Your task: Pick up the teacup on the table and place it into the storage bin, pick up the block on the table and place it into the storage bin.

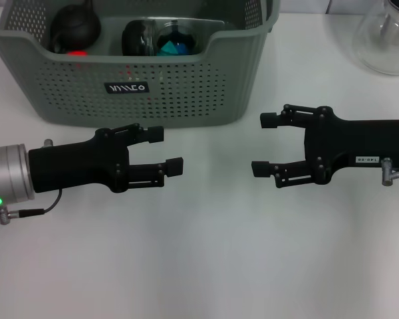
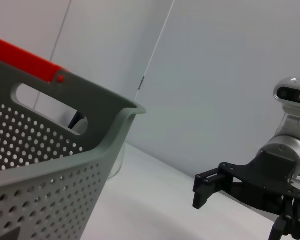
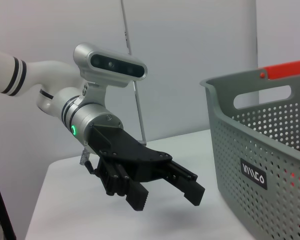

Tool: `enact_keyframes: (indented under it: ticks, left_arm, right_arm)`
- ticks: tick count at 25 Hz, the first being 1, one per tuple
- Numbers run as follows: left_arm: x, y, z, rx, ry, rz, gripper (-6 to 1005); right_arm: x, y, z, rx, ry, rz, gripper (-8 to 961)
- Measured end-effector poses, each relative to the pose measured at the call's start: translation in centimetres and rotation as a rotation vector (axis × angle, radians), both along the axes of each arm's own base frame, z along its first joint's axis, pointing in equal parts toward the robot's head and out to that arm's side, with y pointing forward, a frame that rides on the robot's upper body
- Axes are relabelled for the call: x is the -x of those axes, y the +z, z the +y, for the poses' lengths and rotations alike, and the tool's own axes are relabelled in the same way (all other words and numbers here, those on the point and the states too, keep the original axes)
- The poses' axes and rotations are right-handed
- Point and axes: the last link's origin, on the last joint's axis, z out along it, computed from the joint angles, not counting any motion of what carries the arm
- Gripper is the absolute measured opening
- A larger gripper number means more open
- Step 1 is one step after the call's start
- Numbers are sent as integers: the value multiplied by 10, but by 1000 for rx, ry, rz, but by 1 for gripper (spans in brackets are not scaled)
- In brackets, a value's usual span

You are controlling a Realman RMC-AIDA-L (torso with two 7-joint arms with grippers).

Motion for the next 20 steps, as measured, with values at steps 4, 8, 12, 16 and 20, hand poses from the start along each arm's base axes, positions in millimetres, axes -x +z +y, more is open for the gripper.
enact_keyframes:
  ticks: [4,8,12,16,20]
  left_arm:
    - [0,-1,1,2,-3,8,873]
    - [0,-2,1,0,-2,12,872]
    - [1,-2,2,-4,2,17,872]
    - [1,-3,3,-8,5,21,869]
    - [2,-3,4,-13,12,27,860]
  right_arm:
    - [-1,1,1,9,-18,0,933]
    - [-1,2,3,13,-29,-11,937]
    - [-3,-1,5,23,-44,-50,937]
    - [-3,-6,8,41,-57,-86,936]
    - [-2,-9,11,58,-70,-115,935]
